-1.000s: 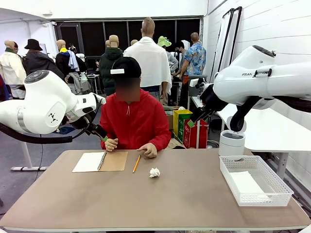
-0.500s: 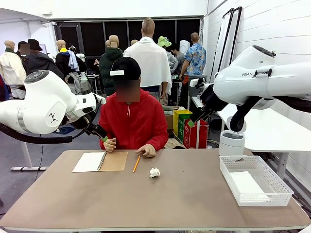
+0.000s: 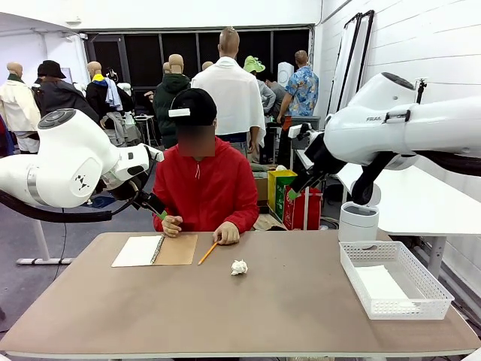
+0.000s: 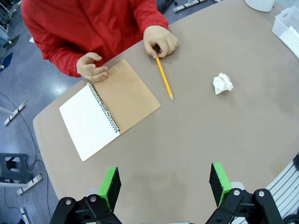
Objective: Sort the paper based on its condition.
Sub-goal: If a person hands you a paper, place it in the Organizing basket , and if it's crumpled, put it in the Trash can.
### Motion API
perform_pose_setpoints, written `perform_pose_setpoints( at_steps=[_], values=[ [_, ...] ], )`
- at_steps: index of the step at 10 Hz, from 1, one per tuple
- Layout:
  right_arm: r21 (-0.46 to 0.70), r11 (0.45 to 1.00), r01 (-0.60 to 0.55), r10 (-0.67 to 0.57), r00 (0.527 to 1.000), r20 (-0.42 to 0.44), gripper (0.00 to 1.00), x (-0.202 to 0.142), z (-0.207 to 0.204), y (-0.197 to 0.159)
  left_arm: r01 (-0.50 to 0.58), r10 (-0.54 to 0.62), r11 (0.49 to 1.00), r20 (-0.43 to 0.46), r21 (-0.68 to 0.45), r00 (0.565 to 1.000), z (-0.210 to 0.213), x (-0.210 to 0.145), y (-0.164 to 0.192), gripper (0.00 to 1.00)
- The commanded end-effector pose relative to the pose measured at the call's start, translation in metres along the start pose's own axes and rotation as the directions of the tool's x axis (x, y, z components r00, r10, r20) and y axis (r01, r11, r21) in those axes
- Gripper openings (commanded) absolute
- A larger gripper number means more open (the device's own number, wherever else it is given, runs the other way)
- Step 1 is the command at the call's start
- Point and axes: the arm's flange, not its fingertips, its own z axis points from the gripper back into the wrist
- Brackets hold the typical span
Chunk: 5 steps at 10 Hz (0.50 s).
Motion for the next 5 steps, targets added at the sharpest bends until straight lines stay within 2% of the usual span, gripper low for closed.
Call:
perform_pose_setpoints(
  at_steps=[1, 5],
  values=[
    [-0.025, 0.993, -0.119, 0.117, 0.992, -0.046, 1.0, 0.028, -0.036, 0.0, -0.001, 0.001, 1.0, 0.005, 0.001, 1.0, 0.0, 0.0, 0.001, 1.0],
    [0.027, 0.967, -0.253, 0.254, 0.96, -0.113, 1.0, 0.045, -0.099, 0.015, -0.001, 0.001, 1.0, 0.005, 0.001, 1.0, 0.0, 0.0, 0.001, 1.0]
  ],
)
